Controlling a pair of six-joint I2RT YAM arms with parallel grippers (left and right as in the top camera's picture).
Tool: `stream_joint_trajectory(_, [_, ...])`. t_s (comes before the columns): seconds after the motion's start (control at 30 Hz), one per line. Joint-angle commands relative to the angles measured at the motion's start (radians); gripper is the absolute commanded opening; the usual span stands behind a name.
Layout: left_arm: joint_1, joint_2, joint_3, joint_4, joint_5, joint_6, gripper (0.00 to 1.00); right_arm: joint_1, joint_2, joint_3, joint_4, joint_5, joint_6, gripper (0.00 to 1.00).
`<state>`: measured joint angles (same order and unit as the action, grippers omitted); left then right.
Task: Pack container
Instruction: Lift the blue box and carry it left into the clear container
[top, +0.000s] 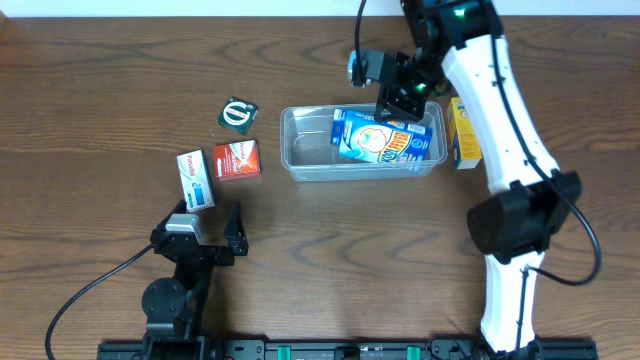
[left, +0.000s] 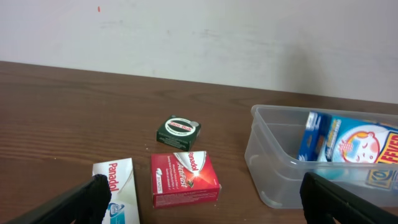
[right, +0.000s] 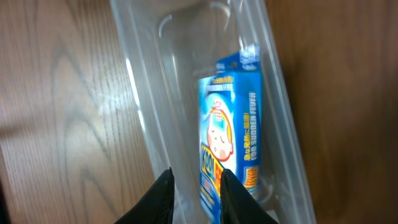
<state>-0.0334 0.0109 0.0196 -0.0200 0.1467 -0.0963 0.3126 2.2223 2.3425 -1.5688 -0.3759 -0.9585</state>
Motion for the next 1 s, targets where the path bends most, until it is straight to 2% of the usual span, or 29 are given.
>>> stream_joint_trajectory(0.0, [0.004,-0.006,-0.016,-0.035,0.011,0.01,0.98,0.002,0.056,0.008,0.0,0.014,-0.019,0.23])
stream_joint_trajectory(0.13, [0.004,-0.006,-0.016,-0.035,0.011,0.01,0.98,0.002,0.08,0.008,0.007,0.013,-0.019,0.25])
stream_joint_trajectory(0.3, [0.004,-0.006,-0.016,-0.035,0.01,0.01,0.98,0.002,0.08,0.008,0.01,0.013,-0.004,0.41])
stream_joint_trajectory(0.37, [0.004,-0.006,-0.016,-0.035,0.011,0.01,0.98,0.002,0.08,0.008,0.018,0.013,0.026,0.52])
stream_joint_trajectory(0.47, [0.004,-0.006,-0.016,-0.035,0.011,0.01,0.98,0.003,0.08,0.008,0.039,0.013,0.095,0.79])
stream_joint_trajectory(0.5, [0.004,-0.006,-0.016,-0.035,0.011,0.01,0.98,0.008,0.08,0.008,0.055,0.013,0.142,0.82])
stream_joint_trajectory(0.67, [0.004,-0.006,-0.016,-0.035,0.011,0.01,0.98,0.05,0.08,0.008,0.109,0.01,0.3,0.82])
stream_joint_trajectory(0.8, [0.004,-0.006,-0.016,-0.035,0.011,0.01,0.98,0.097,0.082,0.007,0.179,0.014,0.481,0.78])
stream_joint_trajectory(0.9, [0.004,-0.006,-0.016,-0.035,0.011,0.01,0.98,0.129,0.086,0.003,0.216,0.014,0.624,0.66])
stream_joint_trajectory(0.97, [0.004,-0.006,-0.016,-0.035,0.011,0.01,0.98,0.15,0.087,-0.002,0.227,0.033,0.702,0.5])
